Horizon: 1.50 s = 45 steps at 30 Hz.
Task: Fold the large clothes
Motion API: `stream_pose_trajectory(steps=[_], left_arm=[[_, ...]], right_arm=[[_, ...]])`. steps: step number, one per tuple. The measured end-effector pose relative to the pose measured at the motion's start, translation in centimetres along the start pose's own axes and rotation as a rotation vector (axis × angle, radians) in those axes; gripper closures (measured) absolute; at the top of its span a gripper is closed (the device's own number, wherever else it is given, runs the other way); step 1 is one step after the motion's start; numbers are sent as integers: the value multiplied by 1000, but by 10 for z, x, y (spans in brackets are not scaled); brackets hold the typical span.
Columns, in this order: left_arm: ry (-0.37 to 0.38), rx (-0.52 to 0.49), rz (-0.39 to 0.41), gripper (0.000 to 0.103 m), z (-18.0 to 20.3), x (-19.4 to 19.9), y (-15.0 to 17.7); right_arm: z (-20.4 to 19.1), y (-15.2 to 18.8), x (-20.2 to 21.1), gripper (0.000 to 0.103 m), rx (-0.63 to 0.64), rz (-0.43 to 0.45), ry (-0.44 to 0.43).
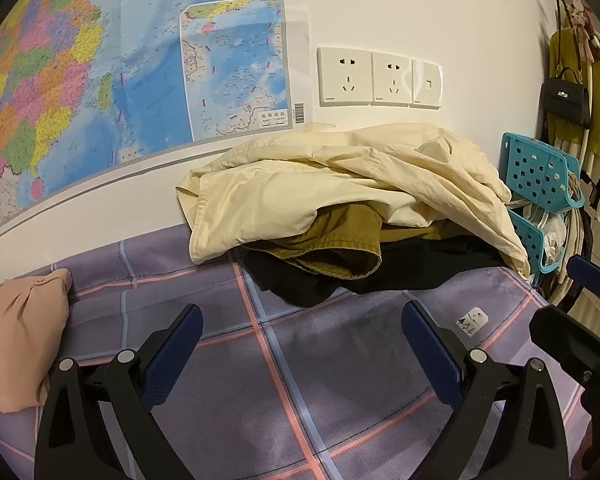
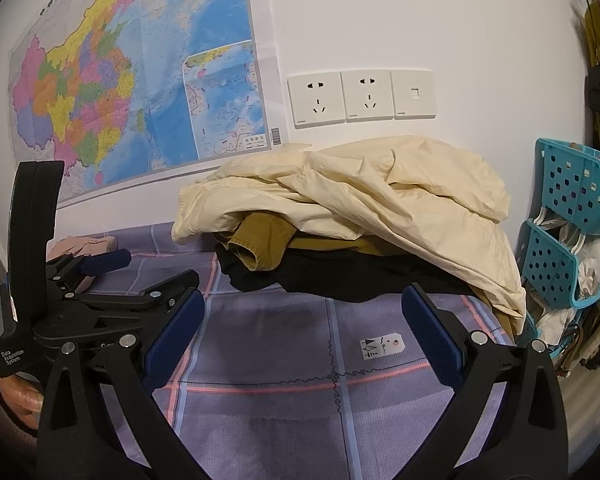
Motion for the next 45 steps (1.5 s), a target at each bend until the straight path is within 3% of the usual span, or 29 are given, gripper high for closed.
stream_pose_trajectory(steps=[22, 25, 33, 40, 45], left_arm=[[14, 29, -20, 7, -1, -5, 1], [60, 60, -46, 7, -2, -13, 3], [42, 104, -76, 7, -20, -31, 0], [-4, 130, -81, 7, -47, -48, -12], [-38, 151, -95, 7, -66, -62, -16]], right_arm=[[-2, -2, -2, 5, 10, -8, -13], [-2, -4, -7, 5, 18, -16, -15], [0, -23, -32, 5, 98, -26, -27], [10, -68, -93, 32, 183, -76, -11], [0, -93, -155, 37, 294, -142, -3]])
Point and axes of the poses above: each gripper's, at about its wrist camera, not at the fingertips, and x roughly against the way its jaws point, z to its right, y to its underside, the point moved 10 cm from there along -x, roughly the way its jaws point, and after that the axes turned 3 degrees about -z, right-handed, at the moved point
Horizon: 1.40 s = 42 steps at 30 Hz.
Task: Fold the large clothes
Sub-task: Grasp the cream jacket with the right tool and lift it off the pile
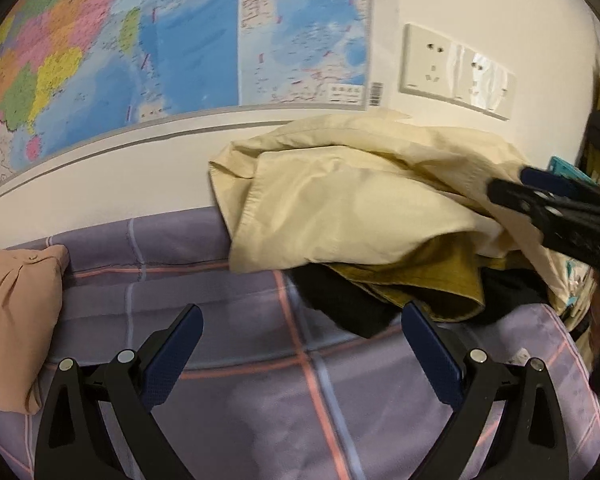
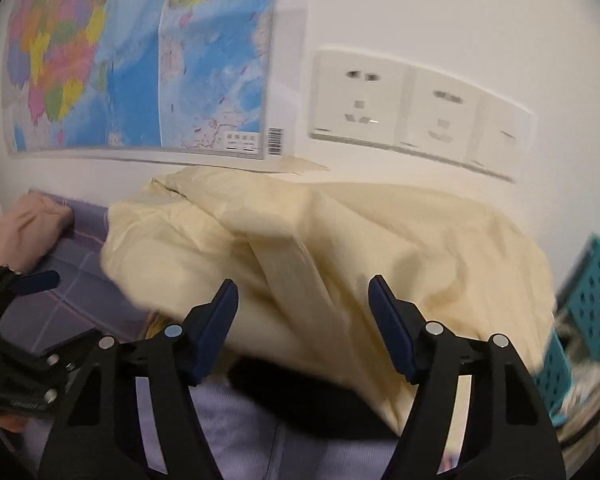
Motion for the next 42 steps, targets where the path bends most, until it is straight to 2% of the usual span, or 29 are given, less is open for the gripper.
stream_pose_trajectory(steps=[3, 4, 6, 7, 8, 10, 12, 13, 14, 19, 20, 21, 22, 24, 26, 29, 33, 36, 39, 41, 42], left_arm=[[-14, 10, -15, 7, -8, -8, -1], [-19, 11, -19, 7, -10, -10, -1], [-26, 11, -24, 7, -13, -15, -1], [-33, 9, -25, 7, -16, -17, -1], [-37, 8, -27, 7, -18, -18, -1], [-42, 8, -28, 7, -20, -22, -2], [-47, 4, -34, 7, -23, -26, -2], [-50, 2, -37, 7, -23, -29, -3], [-54, -1, -40, 7, -24, -31, -3], [-48, 13, -38, 7, -28, -35, -3], [-46, 16, -42, 7, -29, -36, -2], [-45, 17, -45, 7, -30, -37, -1], [-43, 18, -48, 7, -30, -37, 0], [-31, 21, -53, 7, -32, -39, 0], [-8, 26, -43, 7, -33, -38, -1], [53, 34, -15, 7, -31, -33, -7], [161, 27, 73, 7, -16, -11, -22], [245, 5, 130, 7, 5, 7, -30], [363, -57, 216, 7, 37, 32, -32], [347, -131, 275, 7, 61, 40, -32], [371, -153, 279, 7, 72, 40, -30]], right_arm=[[-9, -10, -29, 36, 86, -40, 15], [-12, -13, -39, 43, 122, -52, 32], [-19, -16, -51, 65, 165, -74, -3], [-19, -19, -50, 94, 173, -72, -2], [-16, -21, -47, 96, 183, -68, 5], [-9, -30, -32, 93, 161, -32, -22], [-4, -35, -24, 73, 131, -24, -42], [-6, -35, -25, 58, 141, -29, -37], [-9, -36, -29, 50, 174, -31, -19], [-42, -45, -68, 46, 314, -81, -16], [-44, -49, -74, 54, 321, -82, -10], [-45, -52, -78, 67, 318, -85, -18], [-45, -54, -83, 99, 305, -108, -46], [-39, -61, -79, 101, 282, -110, -59], [-30, -76, -47, 101, 240, -38, -87], [5, -115, 14, 101, 113, 91, -148], [62, -150, 101, 101, -35, 240, -154], [86, -158, 138, 101, -96, 269, -153], [107, -157, 165, 101, -136, 285, -148], [106, -154, 174, 101, -134, 296, -146], [111, -152, 180, 101, -144, 308, -137]])
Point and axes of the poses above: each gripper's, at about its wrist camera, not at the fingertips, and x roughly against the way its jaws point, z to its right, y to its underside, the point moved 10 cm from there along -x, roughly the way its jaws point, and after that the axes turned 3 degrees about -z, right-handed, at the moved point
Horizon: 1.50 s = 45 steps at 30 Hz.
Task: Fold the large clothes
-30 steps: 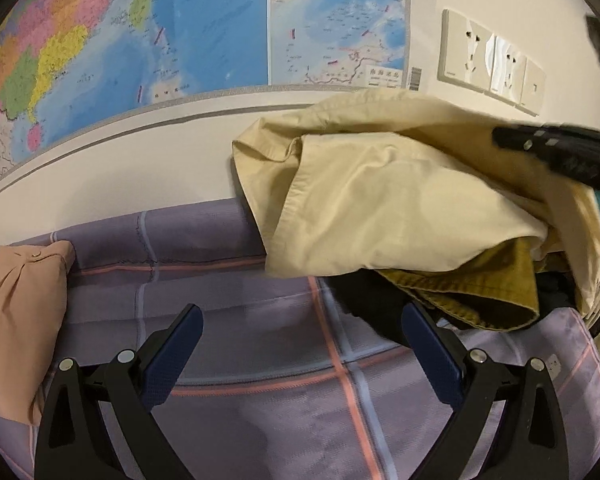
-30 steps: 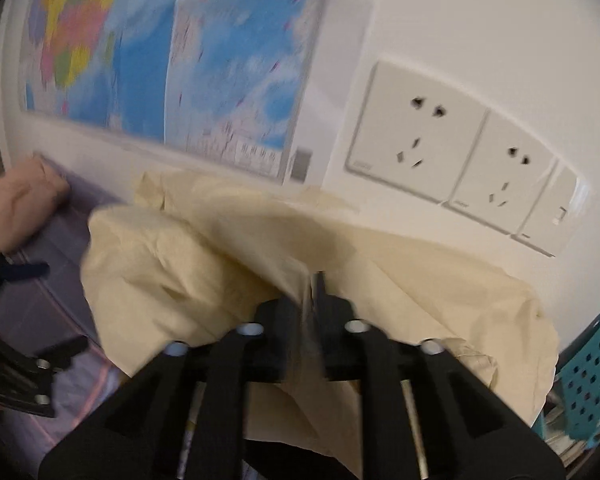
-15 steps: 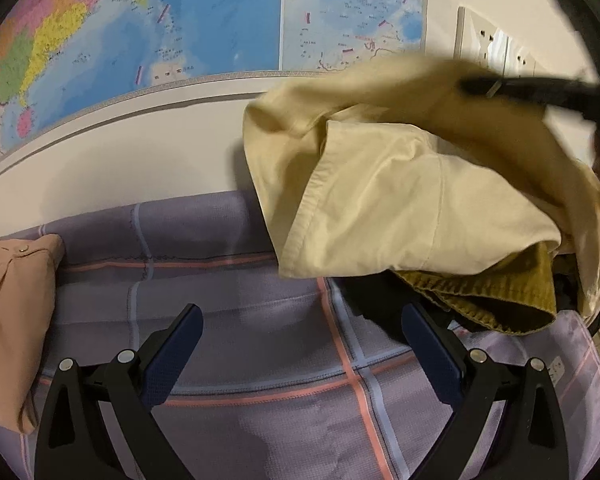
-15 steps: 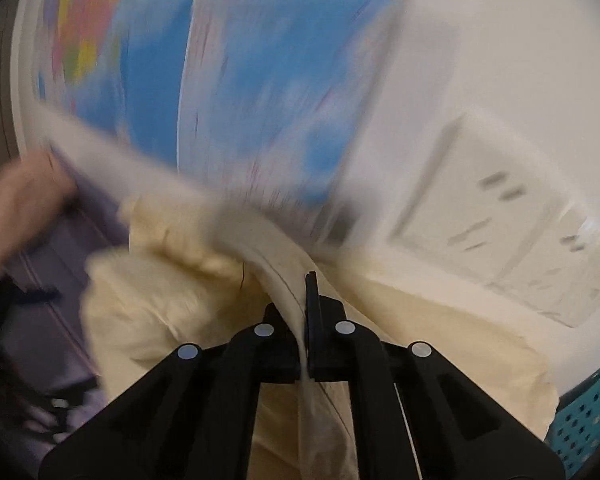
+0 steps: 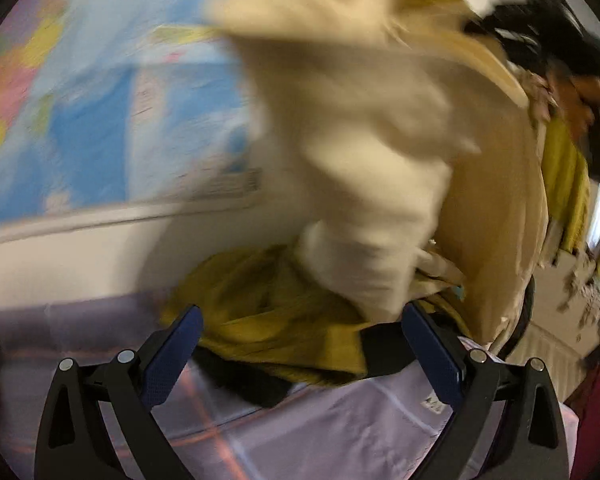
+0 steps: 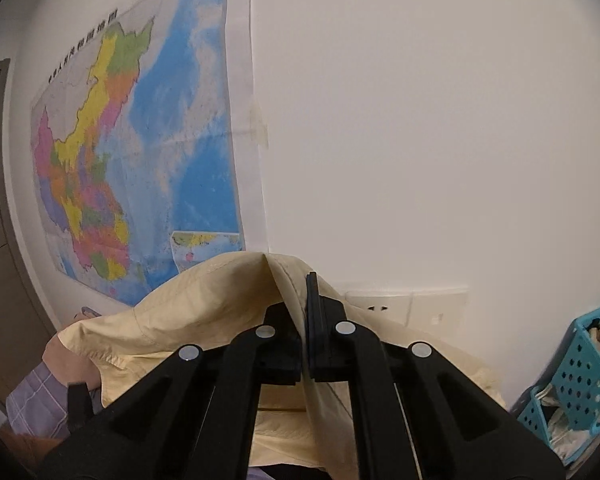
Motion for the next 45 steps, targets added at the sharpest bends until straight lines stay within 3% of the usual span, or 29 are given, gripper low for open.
stream_pose_trajectory(steps=[3, 5, 6, 7, 8, 9, 10, 12, 15, 21, 24, 26, 27, 28, 30, 32, 33, 34, 35, 36, 37, 40, 45], left_arm=[[27, -37, -17, 7, 20, -21, 5], [-21, -67, 2, 16, 21, -34, -3], [-45, -68, 12, 32, 19, -39, -9], [-65, -54, 8, 56, 14, -45, -16], [-48, -31, 5, 75, 11, -49, -23], [-1, -4, 7, 101, 12, -48, -33], [31, 18, 12, 101, 13, -46, -45], [17, 1, 50, 101, 18, -36, -69], [46, -3, 151, 102, 35, 0, -110], [138, 12, 361, 102, 63, 111, -185], [167, -34, 428, 100, 73, 168, -196], [198, -96, 453, 81, 90, 205, -182], [214, -107, 446, 43, 99, 216, -173], [245, -124, 429, 27, 108, 221, -154], [308, -152, 359, 27, 125, 216, -115], [313, -198, 290, 27, 137, 203, -78], [291, -222, 272, 34, 146, 201, -65], [258, -238, 253, 59, 147, 192, -47], [256, -242, 222, 74, 147, 185, -35], [261, -232, 205, 96, 144, 184, -29], [261, -213, 214, 101, 140, 190, -29], [249, -160, 277, 101, 117, 228, -51], [206, -140, 437, 101, 88, 338, -102]], right_arm=[[0, 2, 11, 101, -30, 13, -14], [3, 4, 23, 101, -15, 21, -8], [3, 4, 27, 101, -17, 28, -1], [6, 4, 34, 101, -30, 31, -11], [9, 3, 43, 101, -34, 36, -9], [12, 2, 51, 101, -31, 44, 2], [14, 0, 64, 101, -27, 58, 10], [15, -8, 86, 101, -30, 89, 11], [14, -28, 131, 101, -22, 153, 35], [-17, -74, 249, 101, 30, 338, 7], [-42, -90, 305, 101, 55, 408, -19], [-52, -92, 321, 101, 64, 421, -22], [-58, -89, 327, 101, 61, 419, -33], [-64, -84, 328, 101, 61, 408, -48], [-75, -73, 326, 101, 64, 392, -65], [-91, -56, 317, 101, 68, 351, -108], [-99, -46, 311, 101, 65, 331, -127], [-105, -40, 307, 101, 64, 319, -137], [-110, -32, 304, 101, 63, 302, -149], [-116, -26, 303, 101, 58, 287, -162], [-121, -21, 306, 101, 56, 282, -167], [-133, -12, 335, 101, 56, 307, -176], [-159, -7, 391, 101, 83, 347, -170]])
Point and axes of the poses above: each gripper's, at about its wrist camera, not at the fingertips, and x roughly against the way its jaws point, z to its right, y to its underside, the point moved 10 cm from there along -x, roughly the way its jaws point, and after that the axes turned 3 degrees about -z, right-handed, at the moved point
